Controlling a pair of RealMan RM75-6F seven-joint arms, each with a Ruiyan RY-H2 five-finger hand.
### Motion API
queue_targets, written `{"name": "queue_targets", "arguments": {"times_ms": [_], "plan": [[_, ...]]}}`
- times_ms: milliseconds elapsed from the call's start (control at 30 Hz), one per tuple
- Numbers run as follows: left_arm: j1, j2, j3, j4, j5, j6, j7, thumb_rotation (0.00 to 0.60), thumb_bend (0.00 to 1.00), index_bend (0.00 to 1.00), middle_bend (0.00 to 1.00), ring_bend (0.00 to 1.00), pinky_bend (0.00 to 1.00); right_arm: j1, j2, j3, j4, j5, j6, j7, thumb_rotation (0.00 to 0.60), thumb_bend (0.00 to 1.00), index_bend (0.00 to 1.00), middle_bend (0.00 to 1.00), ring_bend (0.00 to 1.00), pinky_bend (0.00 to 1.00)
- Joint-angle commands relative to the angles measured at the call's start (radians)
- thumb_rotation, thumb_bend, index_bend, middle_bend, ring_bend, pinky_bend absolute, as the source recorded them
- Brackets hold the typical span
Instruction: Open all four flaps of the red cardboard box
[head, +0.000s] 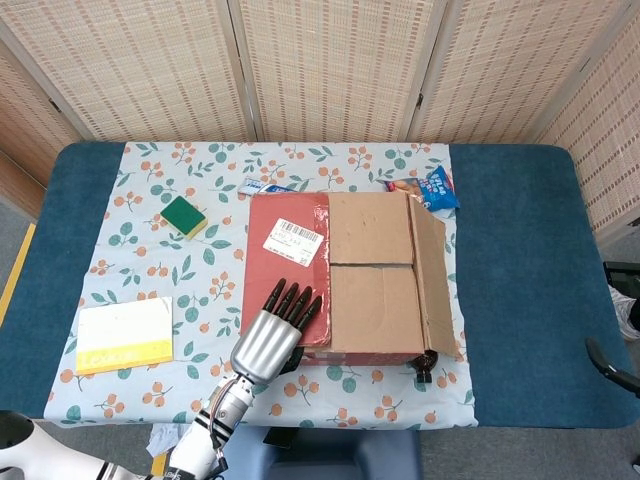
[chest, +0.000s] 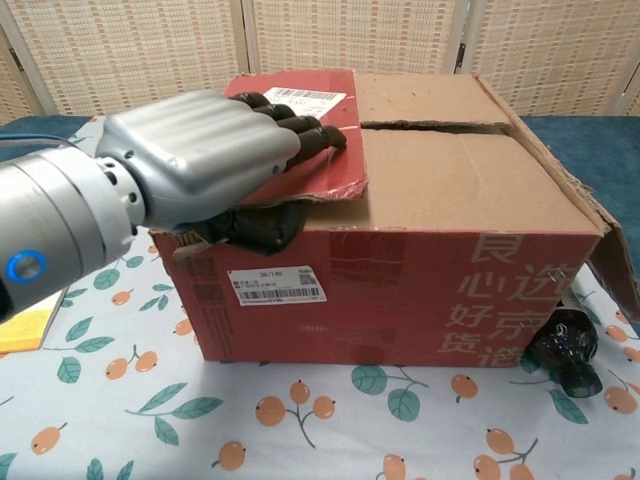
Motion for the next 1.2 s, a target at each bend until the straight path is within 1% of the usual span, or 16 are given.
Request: {"name": "queue_targets", "arguments": {"times_ms": [33,300,467,567,700,800,1100,1200], "plan": [[-0.007,-0.001,0.002,0.007,0.011,0.007,0.002,0.301,0.38,0.00,0.10,0.04,0.07,-0.001,0.000,-0.002,0.000,-0.002,0.000,-0.001,0.600,0.37,0.00,0.00,0.00,0.00],[-0.012,0.021,0.002,0.003,0.058,0.034,-0.013,0.301,0.38,0.00,0.10,0.04,0.07,0.000,-0.001,-0.001,-0.001,0.002,-0.007,-0.005,0.600,0.37,0.00,0.00,0.00,0.00],[-0.007,0.027,0.012,0.002,0.098,0.055,-0.016,0.312,0.35,0.00,0.08,0.03,0.07,0.001,-0.002,-0.002,-0.002,0.001,-0.011,-0.011,0.600,0.37,0.00,0.00,0.00,0.00],[-0.005,0.029,0.018,0.011,0.135,0.068,-0.018,0.339,0.32,0.00,0.07,0.02,0.07,0.001,-0.003,-0.003,-0.003,0.001,-0.013,-0.013,0.600,0.37,0.00,0.00,0.00,0.00],[0.002,0.026,0.028,0.037,0.178,0.078,-0.028,0.359,0.29,0.00,0.07,0.01,0.07,0.000,-0.003,-0.002,-0.004,0.000,-0.009,-0.013,0.600,0.37,0.00,0.00,0.00,0.00],[0.006,0.020,0.035,0.062,0.212,0.081,-0.034,0.393,0.28,0.00,0.07,0.01,0.07,-0.002,-0.003,-0.002,-0.004,-0.003,-0.005,-0.013,0.600,0.37,0.00,0.00,0.00,0.00],[0.023,-0.003,0.034,0.109,0.305,0.101,-0.047,0.402,0.28,0.00,0.06,0.00,0.06,-0.002,-0.002,-0.001,-0.004,-0.002,-0.006,-0.011,0.600,0.37,0.00,0.00,0.00,0.00],[0.031,-0.007,0.031,0.122,0.341,0.107,-0.058,0.424,0.28,0.00,0.06,0.00,0.06,-0.002,-0.003,-0.001,-0.004,-0.002,-0.005,-0.011,0.600,0.37,0.00,0.00,0.00,0.00]]}}
